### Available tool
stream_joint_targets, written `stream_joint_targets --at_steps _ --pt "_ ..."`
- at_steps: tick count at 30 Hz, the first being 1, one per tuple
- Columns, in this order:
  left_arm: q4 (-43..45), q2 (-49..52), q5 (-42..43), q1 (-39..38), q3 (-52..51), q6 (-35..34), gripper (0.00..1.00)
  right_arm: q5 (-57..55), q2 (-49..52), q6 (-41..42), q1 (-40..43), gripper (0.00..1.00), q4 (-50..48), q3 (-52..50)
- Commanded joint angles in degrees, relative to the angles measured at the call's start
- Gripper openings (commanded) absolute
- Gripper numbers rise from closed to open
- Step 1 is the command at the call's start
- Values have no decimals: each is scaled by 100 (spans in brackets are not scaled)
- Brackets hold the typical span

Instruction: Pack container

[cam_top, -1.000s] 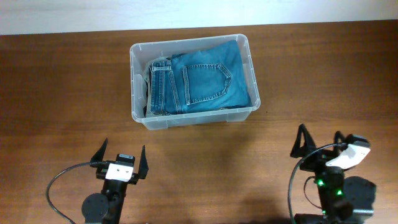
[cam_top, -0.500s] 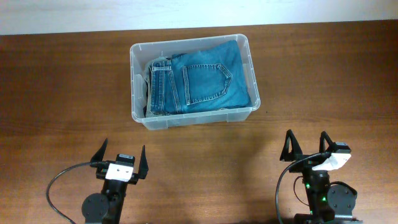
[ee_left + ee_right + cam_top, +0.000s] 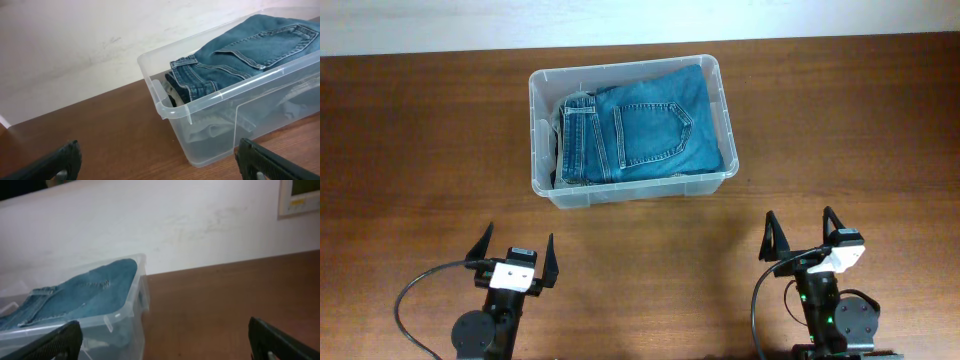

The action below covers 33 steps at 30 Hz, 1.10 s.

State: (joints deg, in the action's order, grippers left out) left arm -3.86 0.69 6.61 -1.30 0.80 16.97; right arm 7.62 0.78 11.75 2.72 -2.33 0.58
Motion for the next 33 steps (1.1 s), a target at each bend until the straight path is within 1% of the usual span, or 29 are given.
stream_joint_targets --at_steps 1,7,33 --pt "-11 -39 -42 35 -31 50 99 -210 -59 -59 -35 99 35 -26" --pt "-11 -39 -42 35 -31 50 99 -249 -59 -98 -35 98 640 -26" --pt "-11 -39 -42 35 -31 50 99 -245 -59 -98 -35 98 640 -26"
